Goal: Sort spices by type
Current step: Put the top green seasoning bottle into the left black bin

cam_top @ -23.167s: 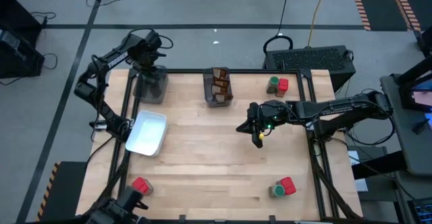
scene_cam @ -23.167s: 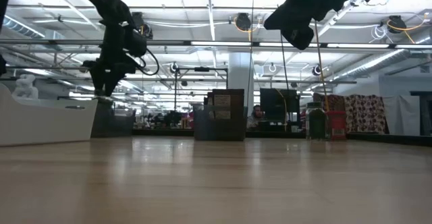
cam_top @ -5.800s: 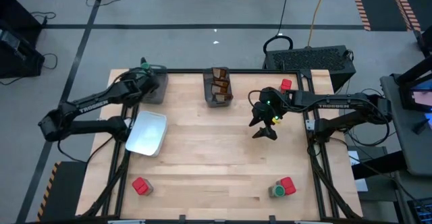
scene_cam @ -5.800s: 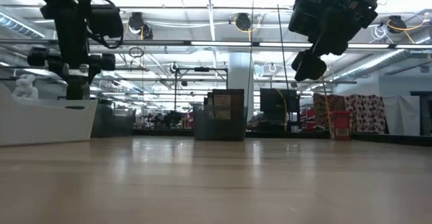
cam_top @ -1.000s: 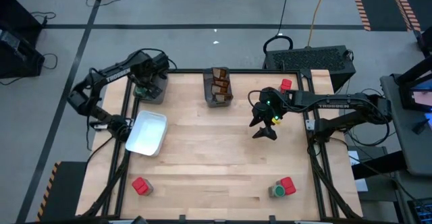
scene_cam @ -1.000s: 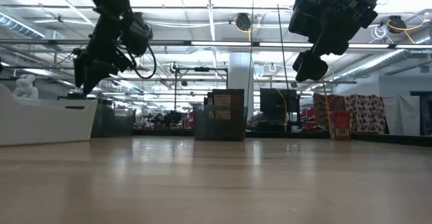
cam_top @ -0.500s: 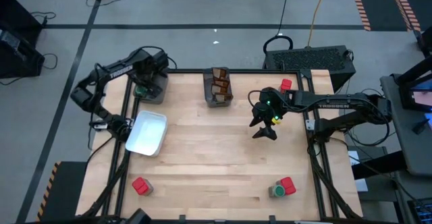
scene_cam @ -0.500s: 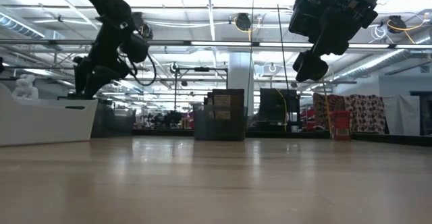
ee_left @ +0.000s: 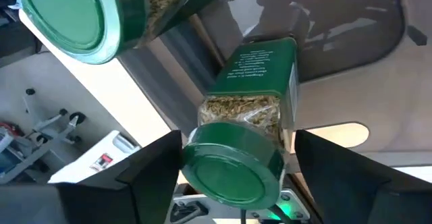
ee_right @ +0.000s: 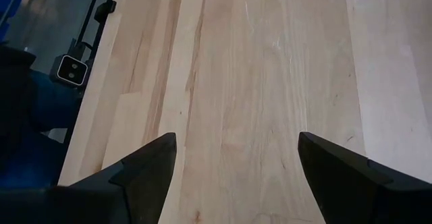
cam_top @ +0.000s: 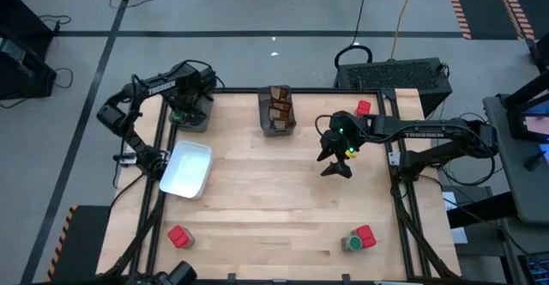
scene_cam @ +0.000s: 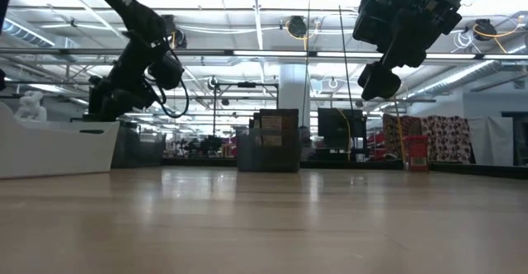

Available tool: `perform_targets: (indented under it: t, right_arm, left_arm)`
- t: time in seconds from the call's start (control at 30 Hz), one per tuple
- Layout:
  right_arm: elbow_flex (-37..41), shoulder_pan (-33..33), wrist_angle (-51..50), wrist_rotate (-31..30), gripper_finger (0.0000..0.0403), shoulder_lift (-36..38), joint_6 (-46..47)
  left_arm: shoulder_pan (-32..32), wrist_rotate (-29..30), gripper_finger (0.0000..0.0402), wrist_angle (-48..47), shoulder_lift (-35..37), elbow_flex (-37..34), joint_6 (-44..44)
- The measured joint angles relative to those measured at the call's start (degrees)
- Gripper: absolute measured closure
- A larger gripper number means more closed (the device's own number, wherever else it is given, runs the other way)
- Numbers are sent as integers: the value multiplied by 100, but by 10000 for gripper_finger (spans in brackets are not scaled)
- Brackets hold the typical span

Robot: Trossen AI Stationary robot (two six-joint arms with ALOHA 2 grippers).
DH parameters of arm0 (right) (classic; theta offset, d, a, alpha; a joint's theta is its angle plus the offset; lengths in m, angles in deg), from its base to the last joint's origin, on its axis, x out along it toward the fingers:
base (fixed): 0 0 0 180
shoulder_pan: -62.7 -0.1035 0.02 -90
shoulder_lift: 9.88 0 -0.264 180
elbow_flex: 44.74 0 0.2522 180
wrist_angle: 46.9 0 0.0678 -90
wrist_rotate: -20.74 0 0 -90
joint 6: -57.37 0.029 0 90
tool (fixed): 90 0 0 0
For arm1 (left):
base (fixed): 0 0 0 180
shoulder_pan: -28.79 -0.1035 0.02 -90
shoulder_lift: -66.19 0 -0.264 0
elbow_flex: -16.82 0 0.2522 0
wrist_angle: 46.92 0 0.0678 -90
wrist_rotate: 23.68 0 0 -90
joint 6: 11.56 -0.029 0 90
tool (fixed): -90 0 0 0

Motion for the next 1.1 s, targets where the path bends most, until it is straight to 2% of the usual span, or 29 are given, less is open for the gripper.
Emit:
perform_targets:
  t: [0.27,0.9,1.1]
  right_arm:
    - [2,0,2,0,110,0,-49]
    - [2,-12,-47,20,110,0,57]
    - [1,-141,-113,20,110,0,83]
  left_arm:
    - [4,22,187,-51,22,18,5]
    - [-239,-160,187,245,-18,416,937]
    - [-240,78,187,160,-230,435,1172]
